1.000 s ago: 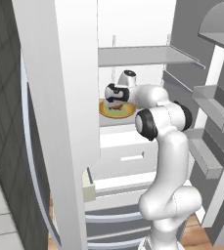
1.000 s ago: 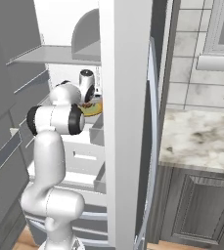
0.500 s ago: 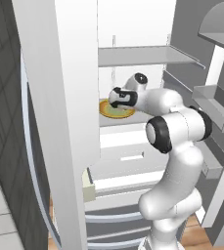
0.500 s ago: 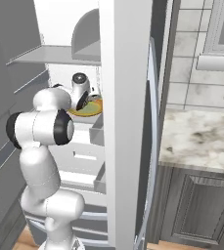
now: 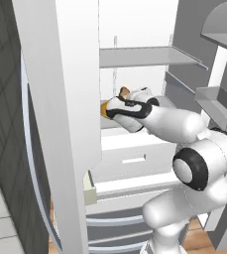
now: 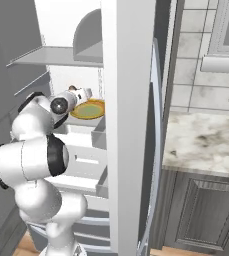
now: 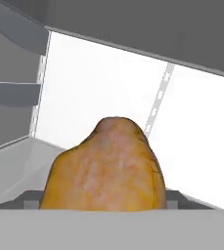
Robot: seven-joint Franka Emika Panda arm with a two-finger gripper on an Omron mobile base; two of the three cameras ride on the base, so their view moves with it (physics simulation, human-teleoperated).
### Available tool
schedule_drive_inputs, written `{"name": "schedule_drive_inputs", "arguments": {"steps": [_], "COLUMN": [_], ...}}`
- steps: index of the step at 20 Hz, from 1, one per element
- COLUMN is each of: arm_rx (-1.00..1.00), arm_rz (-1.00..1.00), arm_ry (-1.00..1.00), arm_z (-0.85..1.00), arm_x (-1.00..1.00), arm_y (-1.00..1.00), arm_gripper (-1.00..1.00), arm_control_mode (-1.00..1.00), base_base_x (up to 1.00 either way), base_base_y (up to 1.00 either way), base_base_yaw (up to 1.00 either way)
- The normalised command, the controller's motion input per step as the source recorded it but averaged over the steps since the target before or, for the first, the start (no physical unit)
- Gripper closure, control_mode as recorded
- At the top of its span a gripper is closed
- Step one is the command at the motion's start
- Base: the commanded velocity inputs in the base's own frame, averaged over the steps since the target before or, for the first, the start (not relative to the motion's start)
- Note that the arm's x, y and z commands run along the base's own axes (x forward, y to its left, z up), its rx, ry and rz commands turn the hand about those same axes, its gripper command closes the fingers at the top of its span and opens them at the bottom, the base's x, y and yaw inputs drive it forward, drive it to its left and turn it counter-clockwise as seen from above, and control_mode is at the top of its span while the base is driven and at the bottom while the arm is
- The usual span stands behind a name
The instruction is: Transport the chicken drumstick from the fridge to the microwave and turn on the microwave.
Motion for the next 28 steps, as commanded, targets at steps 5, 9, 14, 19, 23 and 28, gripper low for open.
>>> {"name": "schedule_drive_inputs", "arguments": {"steps": [5,9,14,19,23,28], "arm_rx": [0.00,0.00,0.00,-0.04,-0.07,-0.05], "arm_rz": [-0.01,-0.07,-0.08,-0.07,-0.08,-0.07], "arm_ry": [-0.17,0.17,0.44,0.53,0.55,0.32], "arm_z": [0.67,0.07,0.21,0.38,0.26,-0.08], "arm_x": [-0.98,-1.00,-0.88,-0.80,-0.71,-0.88], "arm_y": [-0.52,-0.50,-0.21,0.00,0.00,-0.02], "arm_gripper": [1.00,1.00,1.00,1.00,1.00,1.00], "arm_control_mode": [-1.00,-1.00,-1.00,-1.00,-1.00,-1.00], "base_base_x": [0.00,0.00,0.00,0.00,0.00,0.00], "base_base_y": [0.00,0.00,0.00,0.00,0.00,0.00], "base_base_yaw": [0.00,0.00,0.00,0.00,0.00,0.00]}}
